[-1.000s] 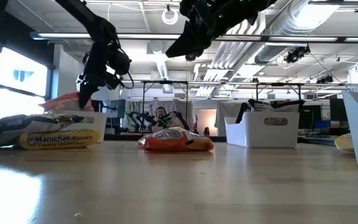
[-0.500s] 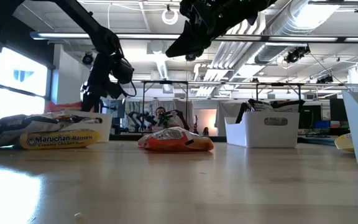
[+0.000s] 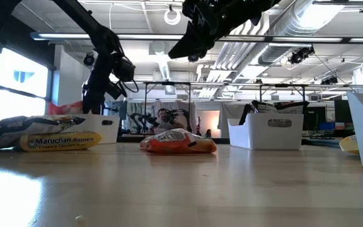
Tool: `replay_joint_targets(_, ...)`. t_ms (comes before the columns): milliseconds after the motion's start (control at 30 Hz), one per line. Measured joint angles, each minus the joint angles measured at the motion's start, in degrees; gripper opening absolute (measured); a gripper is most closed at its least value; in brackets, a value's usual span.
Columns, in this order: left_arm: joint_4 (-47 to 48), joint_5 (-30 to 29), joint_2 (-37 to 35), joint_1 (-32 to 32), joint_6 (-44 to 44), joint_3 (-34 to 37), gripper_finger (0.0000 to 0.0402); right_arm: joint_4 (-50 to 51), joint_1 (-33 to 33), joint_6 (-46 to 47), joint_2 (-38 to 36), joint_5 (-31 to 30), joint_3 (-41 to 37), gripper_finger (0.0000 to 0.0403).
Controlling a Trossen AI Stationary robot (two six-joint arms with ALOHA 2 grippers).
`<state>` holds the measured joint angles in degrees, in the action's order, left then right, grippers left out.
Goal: Sort Maruchan noodles
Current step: Put the orange noodle pack into the top left white bin
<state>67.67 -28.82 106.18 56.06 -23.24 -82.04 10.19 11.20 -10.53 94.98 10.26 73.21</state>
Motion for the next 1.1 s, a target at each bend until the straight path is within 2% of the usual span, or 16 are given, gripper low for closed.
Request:
replay_joint_targets(100, -1.89, 0.16, -0.41, 0.14, 0.14, 0.0, 0.0133, -0.06, 0.0, 0.0, 0.0, -0.01, 0.0, 0.0032)
replay_joint_targets(233, -5.74, 3.91, -0.45, 0.44, 1.13, 1.96, 0.0135, -0.04, 0.0, 0.15, 0.0, -0.02, 0.0, 0.0032)
replay_joint_targets(433, -12.05, 1.34, -0.52, -0.11, -0.03, 8.02, 0.0135, 0.05, 0.0, 0.05, 0.0, -0.02, 0.0, 0.0032)
replay_joint_targets(600, -11.82, -2.1, -2.15, -1.09, -2.34, 8.41, 0.0136, 0.46, 0.0, 0.0, 0.0, -0.02, 0.0, 0.0032)
replay_joint_targets(700, -12.02, -1.95, -4.85, -1.55, -3.33, 7.29, 0.0136, 0.46, 0.0, 0.0, 0.0, -0.02, 0.0, 0.0032)
replay_joint_targets(967, -11.64, 5.68, -11.87, -0.78, -1.85, 5.3, 0.0135, 0.33, 0.0, 0.0, 0.0, -0.02, 0.0, 0.0032)
replay_joint_targets(1033, -10.64, 11.83, -13.31, -0.96, -1.1, 5.29, 0.0131, 0.35, 0.0, 0.0, 0.0, -0.02, 0.0, 0.0032)
replay_joint_targets(1100, -9.43, 20.71, -14.45, -1.87, -1.14, 5.27, 0.0121, 0.33, 0.01, -0.02, 0.0, -0.02, 0.0, 0.0032)
